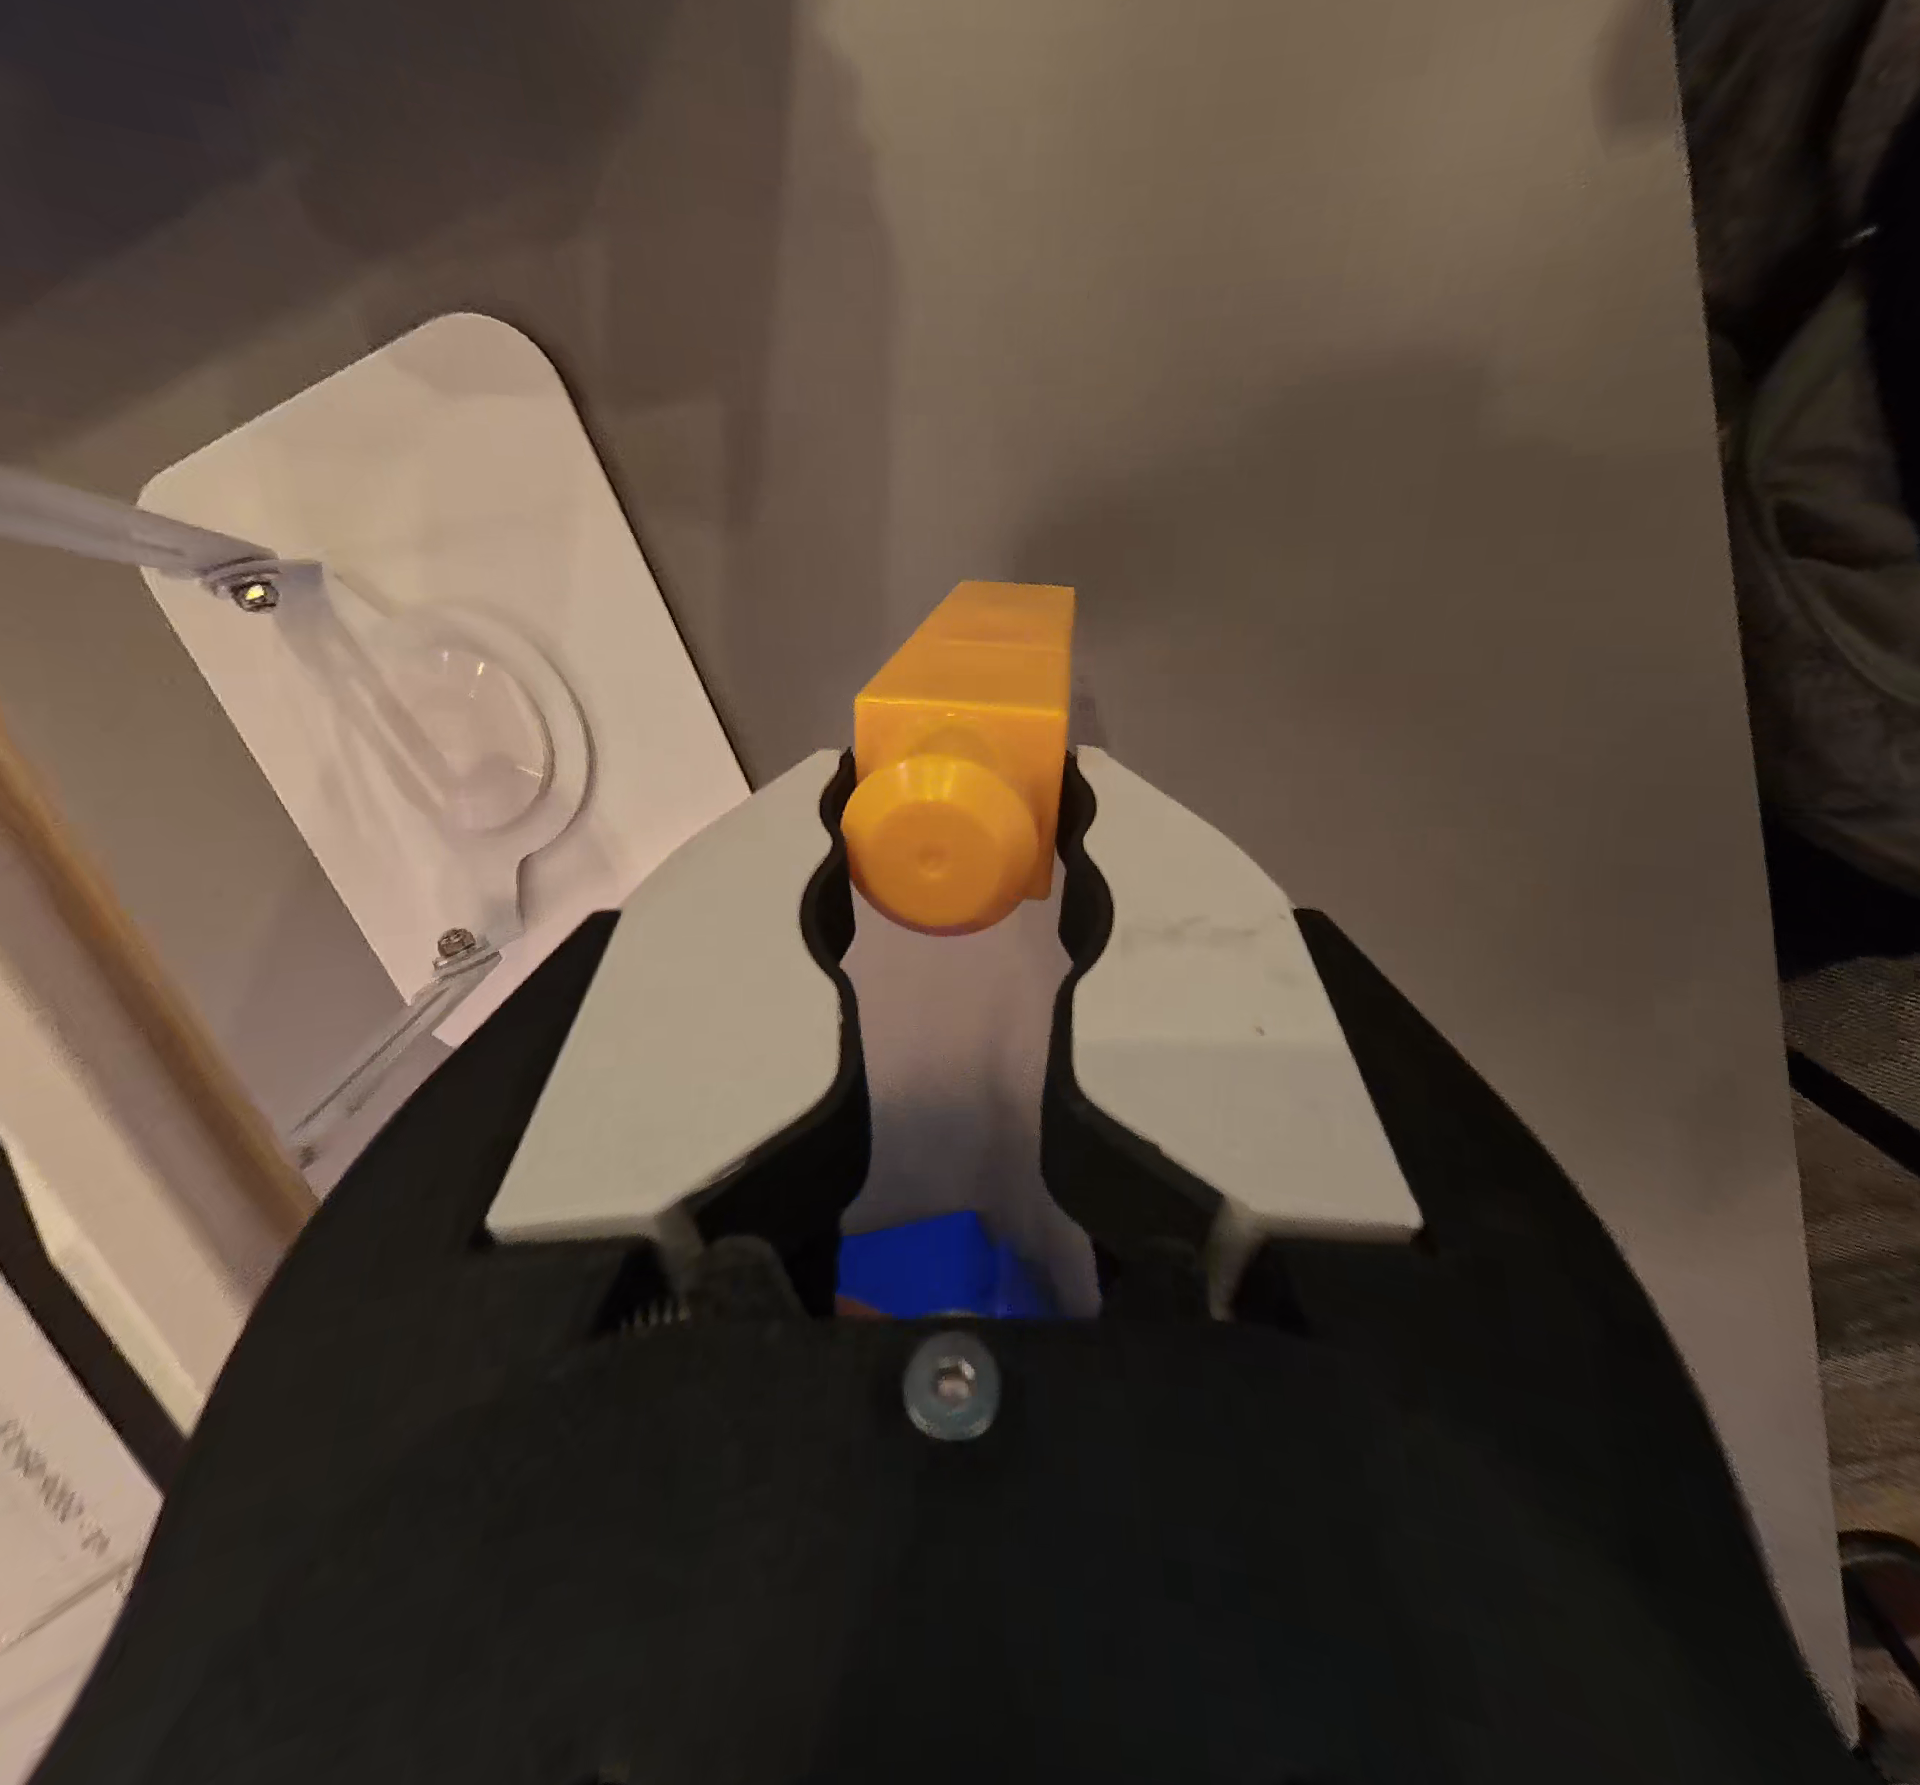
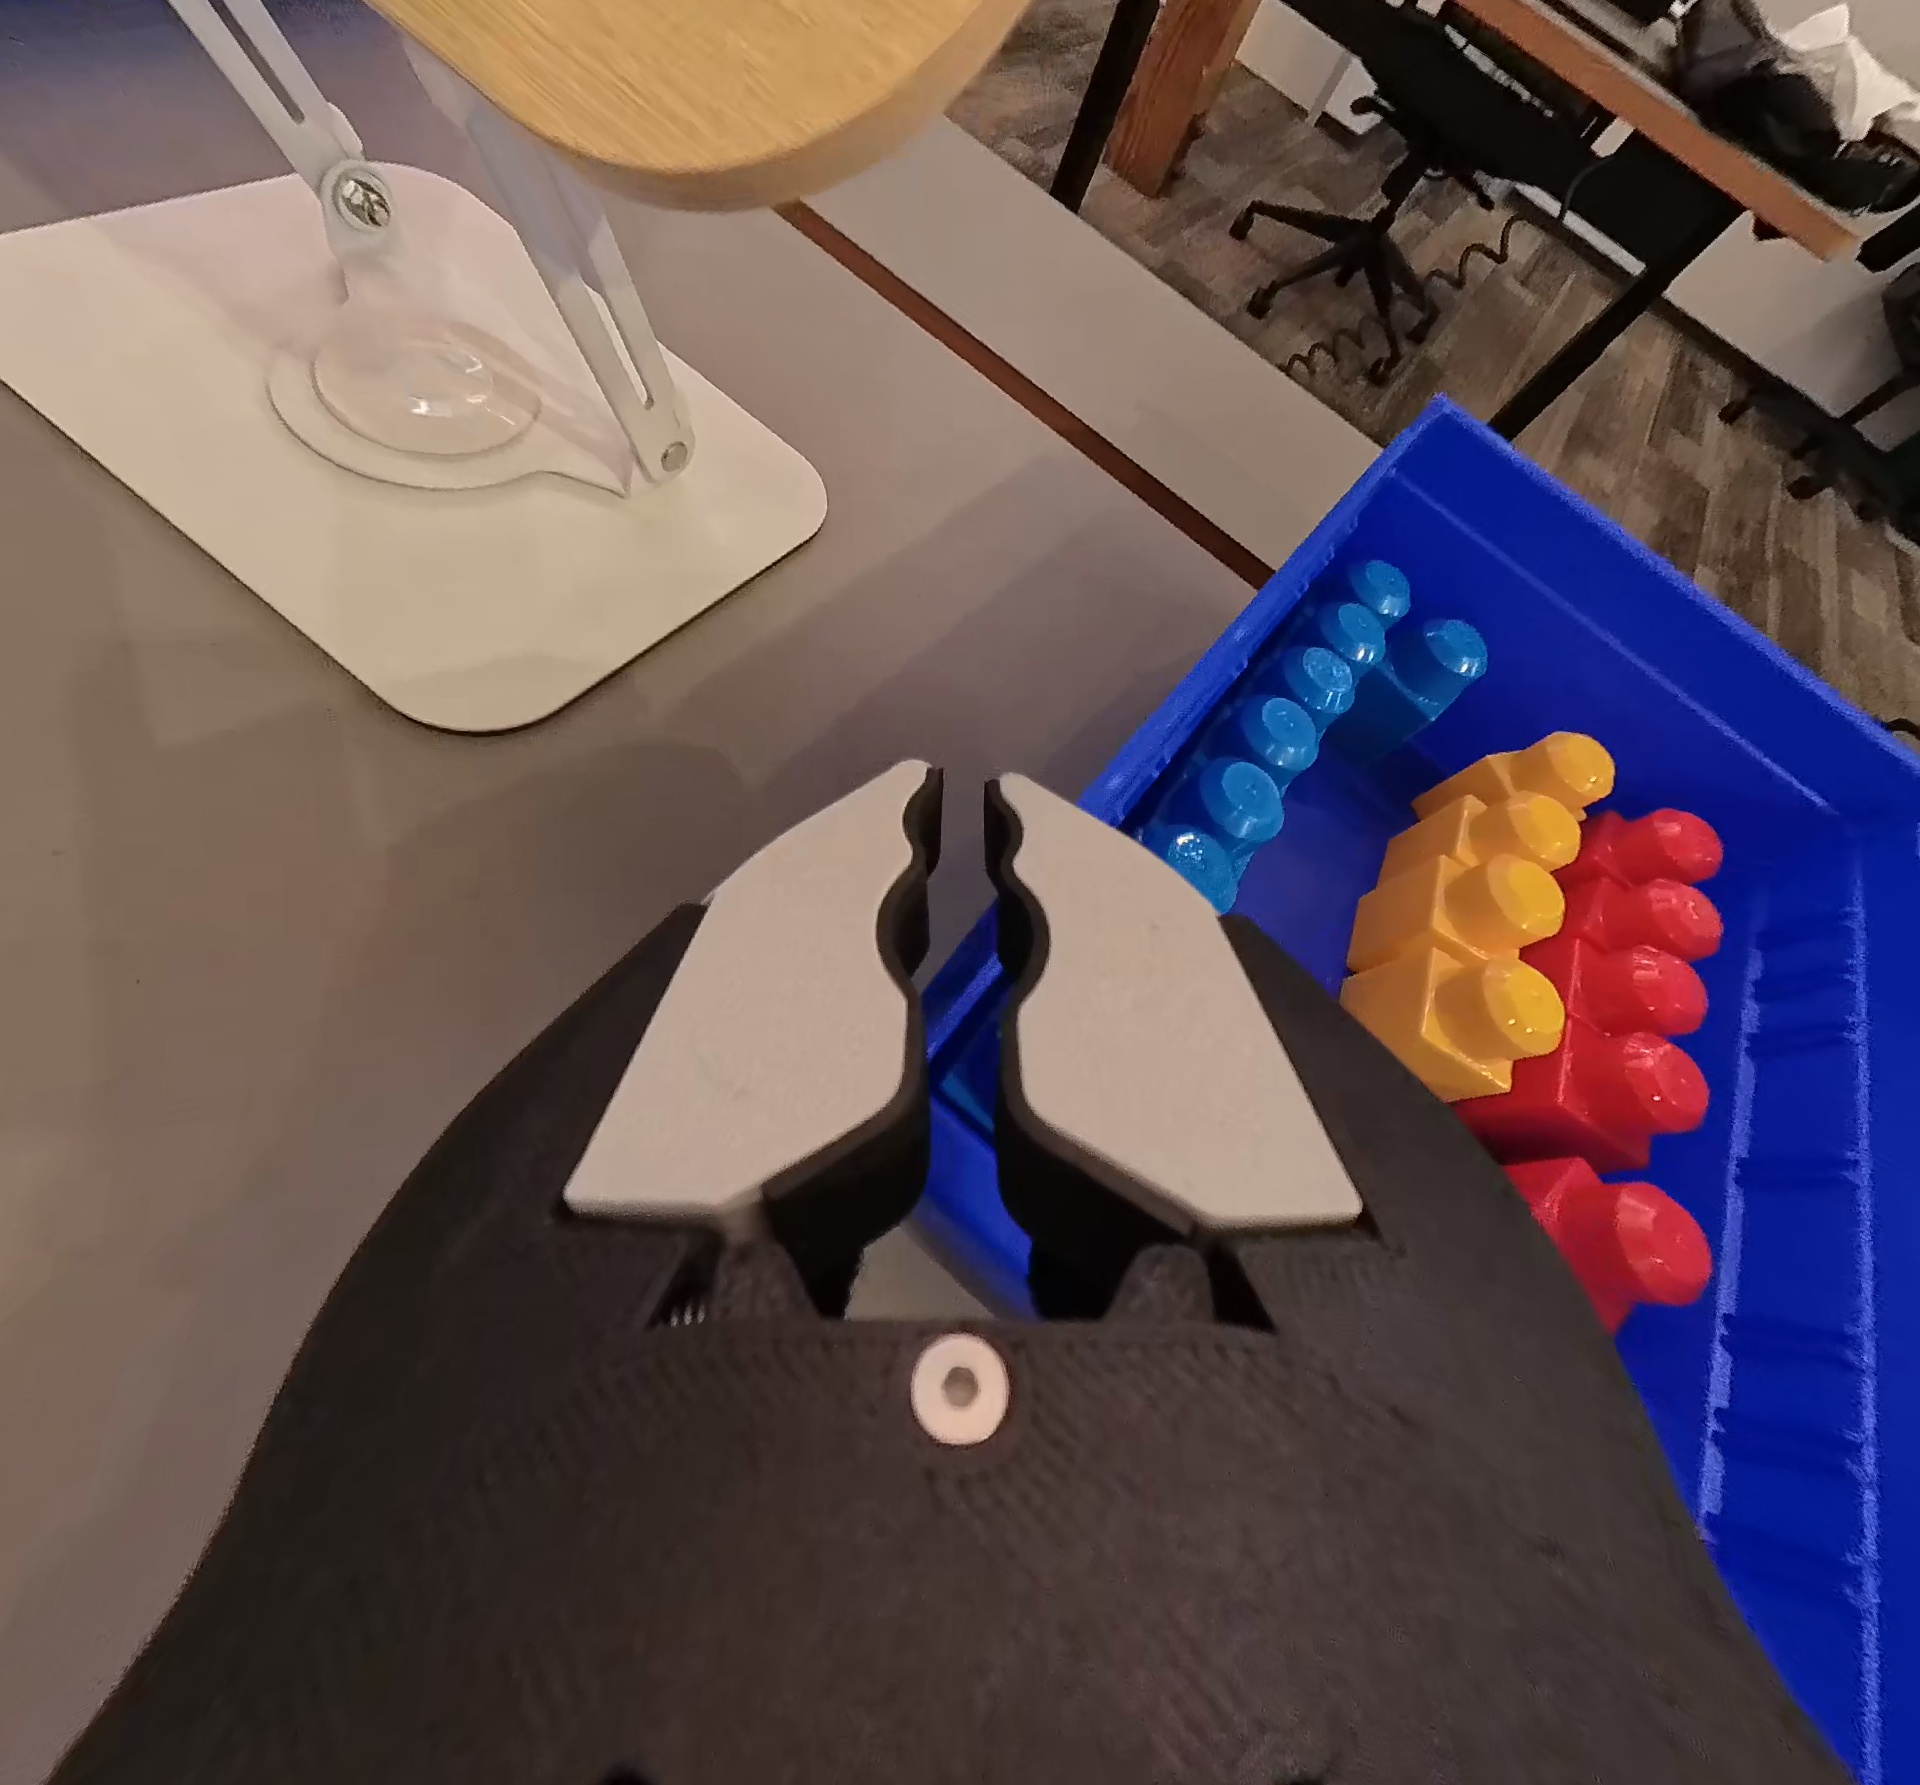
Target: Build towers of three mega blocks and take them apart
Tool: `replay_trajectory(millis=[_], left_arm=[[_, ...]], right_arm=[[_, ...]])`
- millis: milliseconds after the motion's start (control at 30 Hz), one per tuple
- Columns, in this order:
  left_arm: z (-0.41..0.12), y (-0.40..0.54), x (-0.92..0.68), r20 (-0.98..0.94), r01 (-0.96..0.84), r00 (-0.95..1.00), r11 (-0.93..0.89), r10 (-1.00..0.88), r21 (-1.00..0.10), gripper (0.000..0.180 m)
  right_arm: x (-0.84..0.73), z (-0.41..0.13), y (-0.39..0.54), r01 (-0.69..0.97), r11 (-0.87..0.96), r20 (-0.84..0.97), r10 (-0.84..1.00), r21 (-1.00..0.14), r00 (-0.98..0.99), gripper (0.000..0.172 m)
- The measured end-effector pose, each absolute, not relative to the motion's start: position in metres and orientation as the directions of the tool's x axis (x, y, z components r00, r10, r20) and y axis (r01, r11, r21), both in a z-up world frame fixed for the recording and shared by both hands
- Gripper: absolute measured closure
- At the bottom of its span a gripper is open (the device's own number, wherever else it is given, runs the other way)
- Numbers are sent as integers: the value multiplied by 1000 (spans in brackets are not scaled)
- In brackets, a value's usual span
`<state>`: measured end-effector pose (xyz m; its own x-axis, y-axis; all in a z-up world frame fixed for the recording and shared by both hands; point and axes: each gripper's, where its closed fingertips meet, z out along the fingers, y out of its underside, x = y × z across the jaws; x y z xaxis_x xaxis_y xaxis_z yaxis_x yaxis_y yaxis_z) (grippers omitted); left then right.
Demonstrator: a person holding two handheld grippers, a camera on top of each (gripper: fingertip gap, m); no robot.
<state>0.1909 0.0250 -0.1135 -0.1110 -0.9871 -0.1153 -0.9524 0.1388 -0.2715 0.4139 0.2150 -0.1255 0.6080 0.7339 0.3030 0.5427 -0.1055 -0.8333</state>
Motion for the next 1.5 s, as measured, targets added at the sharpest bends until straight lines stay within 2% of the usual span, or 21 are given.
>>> replay_trajectory(millis=[300, 400, 567, 700, 833, 1000, 1167, 1433, 1500], left_arm=[[-136, 35, 200, -100, -978, -65, 83, -993, -193, 144], [-138, 37, 206, -87, -974, -19, 38, -996, -222, 144], [-139, 35, 206, -64, -978, -21, 34, -998, -204, 144], [-142, 36, 204, -61, -977, -3, 16, -998, -211, 134], [-134, 40, 204, -88, -963, 18, 7, -996, -271, 126], [-115, 37, 196, -98, -876, 112, -51, -989, -479, 122], [-137, 26, 183, -67, -760, 249, -152, -966, -632, 118], [-195, 31, 190, -27, -720, 244, -162, -970, -674, 115], [-207, 36, 192, -63, -746, 236, -139, -970, -652, 112]], right_arm=[[407, -124, 211, 541, -90, 298, 753, -836, 587, 164], [406, -126, 211, 545, -91, 297, 758, -833, 581, 164], [405, -127, 211, 548, -90, 298, 761, -831, 577, 164], [405, -126, 211, 546, -88, 299, 759, -833, 578, 164], [406, -126, 211, 545, -88, 299, 758, -834, 580, 164], [406, -123, 210, 541, -83, 299, 758, -837, 580, 164], [405, -119, 208, 532, -71, 302, 757, -844, 580, 164], [404, -122, 208, 537, -72, 305, 757, -840, 578, 164], [406, -122, 208, 536, -75, 303, 755, -841, 582, 164]])
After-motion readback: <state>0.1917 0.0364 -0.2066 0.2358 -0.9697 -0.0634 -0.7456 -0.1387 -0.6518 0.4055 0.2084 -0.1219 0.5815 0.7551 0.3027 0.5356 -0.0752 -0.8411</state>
